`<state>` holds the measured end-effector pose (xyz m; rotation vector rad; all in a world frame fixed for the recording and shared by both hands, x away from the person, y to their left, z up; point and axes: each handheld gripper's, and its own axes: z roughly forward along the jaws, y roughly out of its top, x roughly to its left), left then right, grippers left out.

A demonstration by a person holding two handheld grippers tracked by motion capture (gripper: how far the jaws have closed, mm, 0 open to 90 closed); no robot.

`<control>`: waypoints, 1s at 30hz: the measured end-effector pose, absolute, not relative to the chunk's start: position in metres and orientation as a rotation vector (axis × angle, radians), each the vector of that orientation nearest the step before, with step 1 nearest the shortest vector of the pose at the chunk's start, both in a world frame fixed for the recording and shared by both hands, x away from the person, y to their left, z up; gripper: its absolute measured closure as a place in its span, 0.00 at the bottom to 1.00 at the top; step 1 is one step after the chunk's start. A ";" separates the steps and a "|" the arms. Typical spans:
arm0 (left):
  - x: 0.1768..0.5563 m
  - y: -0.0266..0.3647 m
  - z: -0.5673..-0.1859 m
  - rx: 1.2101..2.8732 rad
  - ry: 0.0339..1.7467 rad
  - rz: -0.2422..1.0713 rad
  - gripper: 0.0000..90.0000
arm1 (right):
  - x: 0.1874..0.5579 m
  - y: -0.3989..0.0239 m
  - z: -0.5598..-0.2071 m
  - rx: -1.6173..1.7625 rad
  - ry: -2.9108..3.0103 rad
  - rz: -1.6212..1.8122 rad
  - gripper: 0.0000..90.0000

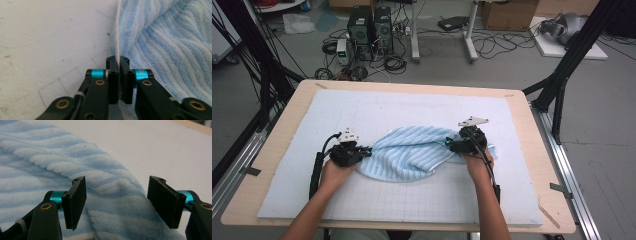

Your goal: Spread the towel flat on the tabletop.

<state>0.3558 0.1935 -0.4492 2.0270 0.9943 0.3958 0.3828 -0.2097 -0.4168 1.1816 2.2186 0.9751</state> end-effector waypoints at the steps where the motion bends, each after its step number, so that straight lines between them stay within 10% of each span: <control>1: 0.358 0.194 -0.449 2.019 1.001 0.401 0.97 | 0.384 -0.209 -0.419 1.179 2.234 0.968 0.36; 12: 0.403 0.208 -0.429 1.902 1.085 0.369 0.98 | 0.379 -0.214 -0.427 1.169 2.439 0.931 0.87; 30: 0.444 0.206 -0.435 1.878 1.074 0.415 0.97 | 0.318 -0.195 -0.429 0.889 2.569 1.120 0.90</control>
